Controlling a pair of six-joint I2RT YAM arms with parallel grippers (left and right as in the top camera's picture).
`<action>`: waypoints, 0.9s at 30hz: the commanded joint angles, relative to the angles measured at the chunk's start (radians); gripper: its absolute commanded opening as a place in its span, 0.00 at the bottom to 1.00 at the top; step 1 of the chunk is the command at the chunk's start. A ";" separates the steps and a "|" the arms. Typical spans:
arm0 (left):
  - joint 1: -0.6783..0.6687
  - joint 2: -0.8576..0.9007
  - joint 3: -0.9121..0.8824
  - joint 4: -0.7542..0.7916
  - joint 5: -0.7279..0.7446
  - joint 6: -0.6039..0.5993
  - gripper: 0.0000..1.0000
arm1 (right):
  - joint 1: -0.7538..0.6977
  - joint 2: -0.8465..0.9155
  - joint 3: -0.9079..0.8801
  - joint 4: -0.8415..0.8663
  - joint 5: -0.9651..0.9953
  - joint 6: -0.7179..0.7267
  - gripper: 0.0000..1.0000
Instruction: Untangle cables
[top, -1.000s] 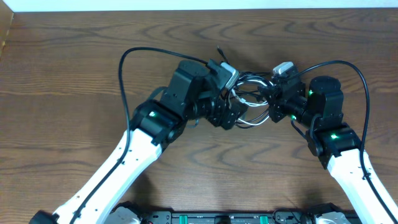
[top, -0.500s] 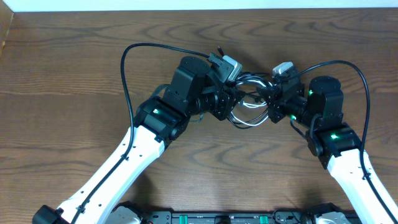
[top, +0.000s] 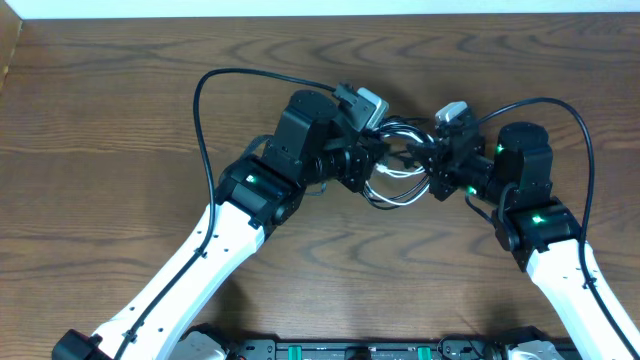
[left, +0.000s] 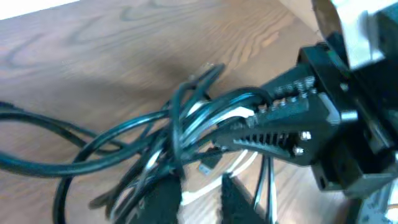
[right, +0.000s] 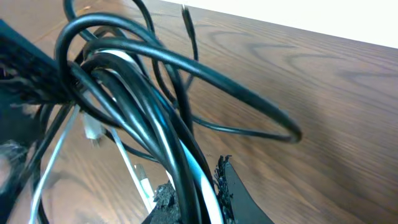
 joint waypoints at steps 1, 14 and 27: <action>-0.002 0.011 0.020 0.007 -0.024 0.004 0.08 | -0.002 0.000 0.013 0.005 -0.077 -0.009 0.01; -0.002 0.011 0.020 0.013 -0.023 0.004 0.08 | -0.001 0.000 0.013 0.000 -0.077 -0.013 0.01; -0.002 0.011 0.020 0.044 -0.009 -0.011 0.45 | 0.021 0.000 0.013 -0.002 -0.079 -0.028 0.01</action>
